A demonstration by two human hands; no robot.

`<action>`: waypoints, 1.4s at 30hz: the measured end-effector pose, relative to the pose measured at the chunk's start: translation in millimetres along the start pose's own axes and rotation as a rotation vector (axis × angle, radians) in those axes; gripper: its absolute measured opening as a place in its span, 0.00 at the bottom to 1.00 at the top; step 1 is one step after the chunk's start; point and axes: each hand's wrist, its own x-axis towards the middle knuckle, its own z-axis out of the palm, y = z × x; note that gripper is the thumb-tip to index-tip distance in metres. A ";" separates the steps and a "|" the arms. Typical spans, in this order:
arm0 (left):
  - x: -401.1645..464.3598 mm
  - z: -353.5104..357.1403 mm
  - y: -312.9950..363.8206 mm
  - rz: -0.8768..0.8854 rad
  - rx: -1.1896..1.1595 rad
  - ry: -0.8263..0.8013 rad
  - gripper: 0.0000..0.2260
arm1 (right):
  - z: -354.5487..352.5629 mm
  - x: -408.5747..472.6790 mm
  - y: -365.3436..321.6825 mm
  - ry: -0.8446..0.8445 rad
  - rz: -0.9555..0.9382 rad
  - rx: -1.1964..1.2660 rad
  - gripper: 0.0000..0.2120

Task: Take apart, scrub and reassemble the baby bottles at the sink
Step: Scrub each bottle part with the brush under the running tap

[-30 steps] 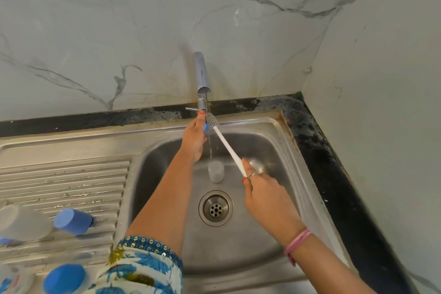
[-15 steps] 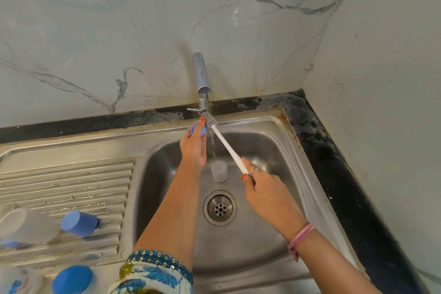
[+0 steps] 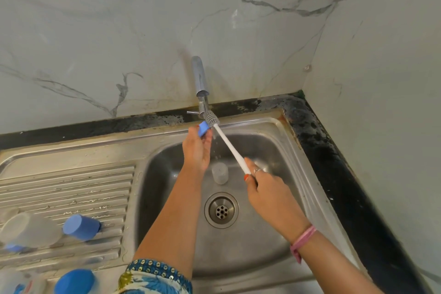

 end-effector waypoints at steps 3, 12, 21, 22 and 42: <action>-7.2 5.8 -2.9 -0.052 -0.057 -0.064 0.08 | -6.7 13.9 -1.7 -0.004 0.003 0.013 0.22; 0.1 13.6 8.2 -0.069 -0.279 0.151 0.05 | 6.6 -13.0 -10.3 0.039 -0.055 -0.138 0.23; -6.6 12.8 -0.9 -0.006 0.173 0.100 0.08 | -1.8 27.0 1.9 0.045 -0.055 -0.098 0.23; -5.5 13.8 -0.5 0.017 0.199 0.103 0.09 | -2.5 28.1 3.7 0.054 -0.060 -0.108 0.23; 20.2 10.7 -3.2 0.279 0.962 0.097 0.06 | -1.5 11.9 7.6 0.130 -0.115 -0.272 0.23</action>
